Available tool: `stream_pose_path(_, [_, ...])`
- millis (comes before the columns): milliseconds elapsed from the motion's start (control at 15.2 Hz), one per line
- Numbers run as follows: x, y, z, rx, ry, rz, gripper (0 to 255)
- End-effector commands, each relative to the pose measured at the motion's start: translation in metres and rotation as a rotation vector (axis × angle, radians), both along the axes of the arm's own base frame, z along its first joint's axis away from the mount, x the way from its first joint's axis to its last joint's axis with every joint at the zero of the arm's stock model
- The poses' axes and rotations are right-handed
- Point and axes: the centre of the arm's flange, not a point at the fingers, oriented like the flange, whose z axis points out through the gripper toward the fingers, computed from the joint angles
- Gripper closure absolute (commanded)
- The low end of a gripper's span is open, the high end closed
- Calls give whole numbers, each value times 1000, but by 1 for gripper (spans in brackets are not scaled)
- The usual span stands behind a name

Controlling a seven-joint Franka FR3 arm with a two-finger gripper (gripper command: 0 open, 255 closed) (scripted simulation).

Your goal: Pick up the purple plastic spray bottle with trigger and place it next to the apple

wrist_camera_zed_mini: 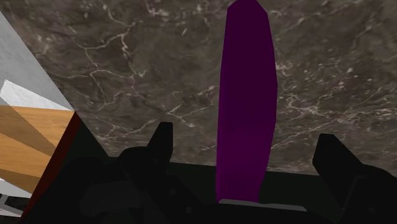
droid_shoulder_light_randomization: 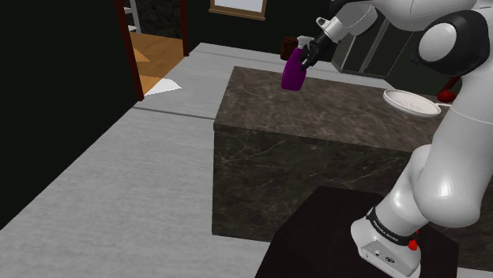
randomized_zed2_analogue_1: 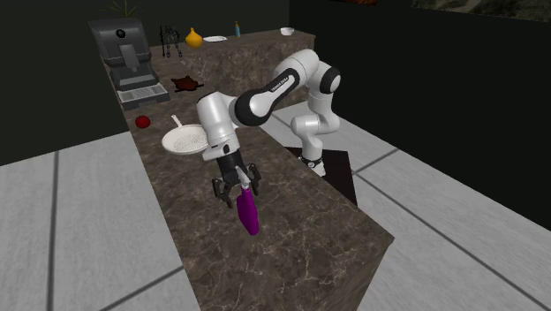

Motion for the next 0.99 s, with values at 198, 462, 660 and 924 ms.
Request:
stream_pose_path(198, [0,1,-2,0,0,0,0])
stream_pose_path(462, [0,1,-1,0,0,0,255])
stream_pose_path(660, [0,1,-1,0,0,0,255])
stream_pose_path(924, [0,1,-2,0,0,0,255])
